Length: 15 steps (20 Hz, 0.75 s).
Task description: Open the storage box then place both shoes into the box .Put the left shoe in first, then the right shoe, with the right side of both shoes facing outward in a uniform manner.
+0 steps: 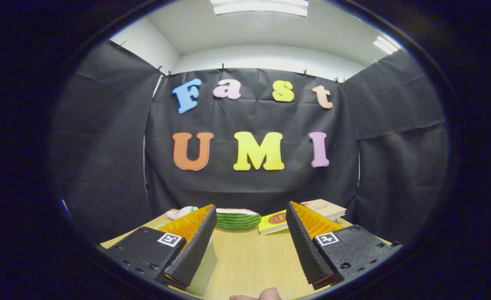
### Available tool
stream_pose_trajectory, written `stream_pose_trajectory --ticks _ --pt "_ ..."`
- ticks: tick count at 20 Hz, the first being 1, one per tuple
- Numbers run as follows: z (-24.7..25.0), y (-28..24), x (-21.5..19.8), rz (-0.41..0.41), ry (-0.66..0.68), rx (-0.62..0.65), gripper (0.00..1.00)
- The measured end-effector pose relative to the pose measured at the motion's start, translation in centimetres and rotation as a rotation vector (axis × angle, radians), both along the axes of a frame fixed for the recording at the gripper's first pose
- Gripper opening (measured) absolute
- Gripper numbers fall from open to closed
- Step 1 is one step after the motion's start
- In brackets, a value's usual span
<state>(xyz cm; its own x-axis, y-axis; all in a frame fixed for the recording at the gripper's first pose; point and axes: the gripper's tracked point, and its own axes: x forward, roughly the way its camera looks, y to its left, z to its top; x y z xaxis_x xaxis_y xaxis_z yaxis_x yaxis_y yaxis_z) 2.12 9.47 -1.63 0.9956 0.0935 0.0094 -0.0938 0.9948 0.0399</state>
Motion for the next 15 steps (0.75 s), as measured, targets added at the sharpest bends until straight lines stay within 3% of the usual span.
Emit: stream_pose_trajectory --ticks 15 --pt "-0.4 -2.7 -2.5 -0.053 -0.012 0.035 1.00"
